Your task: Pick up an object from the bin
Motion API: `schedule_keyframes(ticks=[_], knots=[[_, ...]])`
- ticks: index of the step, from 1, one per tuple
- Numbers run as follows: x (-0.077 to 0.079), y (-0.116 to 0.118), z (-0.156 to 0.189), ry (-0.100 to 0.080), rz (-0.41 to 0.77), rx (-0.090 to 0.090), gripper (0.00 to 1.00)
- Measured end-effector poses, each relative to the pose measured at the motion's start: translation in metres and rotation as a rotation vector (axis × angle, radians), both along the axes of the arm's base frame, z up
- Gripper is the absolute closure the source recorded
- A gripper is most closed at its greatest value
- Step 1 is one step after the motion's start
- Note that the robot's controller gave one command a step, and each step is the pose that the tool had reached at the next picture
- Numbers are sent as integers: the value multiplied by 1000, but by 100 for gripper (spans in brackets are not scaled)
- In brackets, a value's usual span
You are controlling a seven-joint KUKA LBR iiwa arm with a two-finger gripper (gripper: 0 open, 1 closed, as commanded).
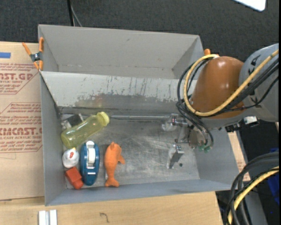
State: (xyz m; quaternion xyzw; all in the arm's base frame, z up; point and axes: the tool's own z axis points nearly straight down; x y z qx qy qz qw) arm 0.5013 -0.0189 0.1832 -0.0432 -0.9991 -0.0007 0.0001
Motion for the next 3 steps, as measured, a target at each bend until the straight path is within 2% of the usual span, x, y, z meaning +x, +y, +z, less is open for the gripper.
schedule_keyframes(ticks=[1,2,3], knots=[[-2,12,10,-1,222,-2,0],[0,16,10,-3,298,-2,0],[0,20,-23,4,430,1,0]])
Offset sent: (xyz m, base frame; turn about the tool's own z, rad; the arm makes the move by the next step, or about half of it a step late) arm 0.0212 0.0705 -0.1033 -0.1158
